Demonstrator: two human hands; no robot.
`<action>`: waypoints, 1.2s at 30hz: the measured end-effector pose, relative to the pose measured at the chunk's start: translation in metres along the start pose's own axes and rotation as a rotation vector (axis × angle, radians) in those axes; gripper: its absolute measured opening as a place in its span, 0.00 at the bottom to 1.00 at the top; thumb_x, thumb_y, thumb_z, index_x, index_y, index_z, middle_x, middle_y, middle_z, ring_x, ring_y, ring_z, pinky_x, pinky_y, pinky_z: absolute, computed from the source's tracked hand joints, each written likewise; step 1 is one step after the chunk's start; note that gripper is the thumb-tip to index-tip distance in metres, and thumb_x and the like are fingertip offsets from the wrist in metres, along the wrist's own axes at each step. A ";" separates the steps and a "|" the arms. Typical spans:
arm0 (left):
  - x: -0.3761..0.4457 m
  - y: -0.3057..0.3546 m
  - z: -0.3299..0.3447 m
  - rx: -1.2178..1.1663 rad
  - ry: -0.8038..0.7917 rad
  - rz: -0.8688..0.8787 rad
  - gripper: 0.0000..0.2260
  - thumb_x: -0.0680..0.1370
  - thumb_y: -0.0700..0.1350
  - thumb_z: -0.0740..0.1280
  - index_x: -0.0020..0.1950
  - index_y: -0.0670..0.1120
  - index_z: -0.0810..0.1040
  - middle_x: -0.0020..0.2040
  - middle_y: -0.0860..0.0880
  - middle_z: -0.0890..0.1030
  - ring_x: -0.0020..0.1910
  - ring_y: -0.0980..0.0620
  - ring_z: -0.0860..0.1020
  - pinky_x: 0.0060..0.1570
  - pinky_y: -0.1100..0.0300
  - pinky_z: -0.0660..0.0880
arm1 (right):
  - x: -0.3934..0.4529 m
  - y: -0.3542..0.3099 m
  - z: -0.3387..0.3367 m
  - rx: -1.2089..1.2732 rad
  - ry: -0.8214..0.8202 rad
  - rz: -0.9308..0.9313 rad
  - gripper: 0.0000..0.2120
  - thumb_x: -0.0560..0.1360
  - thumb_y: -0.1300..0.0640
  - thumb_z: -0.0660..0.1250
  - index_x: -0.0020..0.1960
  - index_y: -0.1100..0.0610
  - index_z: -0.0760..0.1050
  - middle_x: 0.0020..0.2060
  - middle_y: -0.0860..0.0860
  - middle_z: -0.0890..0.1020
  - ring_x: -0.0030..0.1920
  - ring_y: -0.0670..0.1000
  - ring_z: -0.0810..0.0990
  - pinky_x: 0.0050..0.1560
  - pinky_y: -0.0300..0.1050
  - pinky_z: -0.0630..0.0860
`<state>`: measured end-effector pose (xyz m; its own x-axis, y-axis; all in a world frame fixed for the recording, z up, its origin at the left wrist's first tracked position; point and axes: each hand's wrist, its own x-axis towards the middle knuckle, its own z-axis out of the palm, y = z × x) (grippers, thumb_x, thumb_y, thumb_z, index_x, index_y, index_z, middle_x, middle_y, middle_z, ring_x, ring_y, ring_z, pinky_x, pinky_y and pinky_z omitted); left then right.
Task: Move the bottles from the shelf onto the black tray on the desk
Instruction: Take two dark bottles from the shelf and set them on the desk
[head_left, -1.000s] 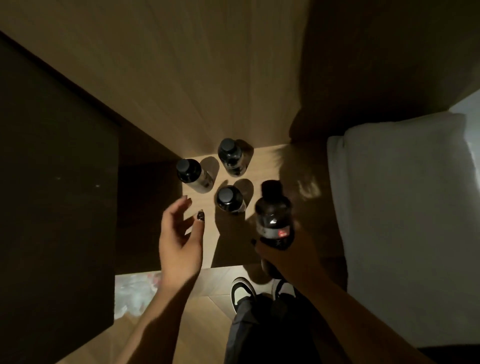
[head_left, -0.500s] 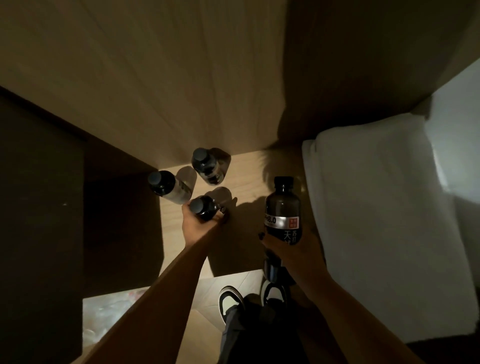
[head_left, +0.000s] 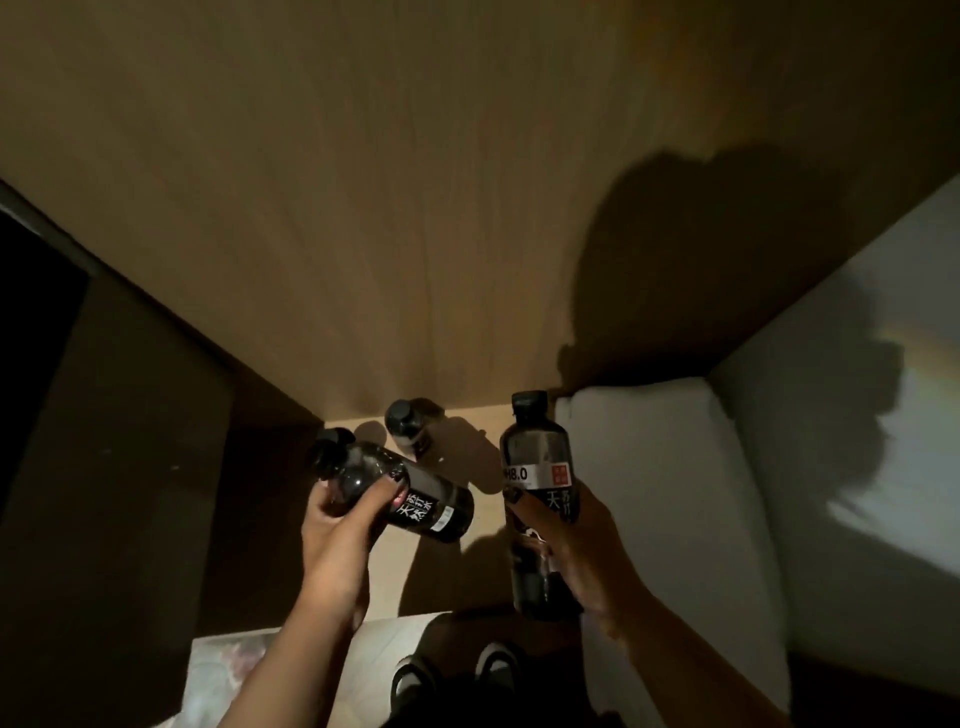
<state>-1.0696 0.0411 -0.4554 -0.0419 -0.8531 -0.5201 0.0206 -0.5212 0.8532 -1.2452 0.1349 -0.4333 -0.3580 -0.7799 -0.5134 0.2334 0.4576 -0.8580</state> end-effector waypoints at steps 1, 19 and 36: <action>-0.010 0.012 0.001 -0.056 -0.008 0.002 0.13 0.70 0.43 0.72 0.52 0.52 0.75 0.53 0.48 0.79 0.54 0.48 0.77 0.60 0.50 0.71 | -0.009 -0.011 -0.002 -0.022 0.007 -0.007 0.11 0.70 0.57 0.71 0.52 0.52 0.75 0.42 0.49 0.83 0.42 0.45 0.82 0.38 0.33 0.78; -0.138 0.134 -0.051 -0.406 -0.150 0.001 0.39 0.63 0.63 0.73 0.66 0.41 0.72 0.57 0.35 0.78 0.52 0.38 0.79 0.54 0.45 0.76 | -0.118 -0.118 0.048 -0.134 -0.217 -0.083 0.09 0.74 0.56 0.67 0.54 0.51 0.75 0.46 0.56 0.83 0.46 0.56 0.83 0.48 0.48 0.79; -0.207 0.144 -0.322 -0.366 0.016 0.035 0.31 0.64 0.61 0.70 0.56 0.39 0.79 0.46 0.38 0.83 0.40 0.41 0.82 0.40 0.53 0.79 | -0.227 -0.101 0.285 -0.267 -0.409 -0.135 0.12 0.68 0.57 0.74 0.50 0.53 0.77 0.41 0.54 0.84 0.43 0.54 0.83 0.47 0.51 0.80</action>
<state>-0.7361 0.1348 -0.2374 -0.0195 -0.8694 -0.4937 0.3781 -0.4635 0.8013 -0.9298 0.1435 -0.2248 0.0270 -0.9188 -0.3938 -0.0486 0.3923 -0.9186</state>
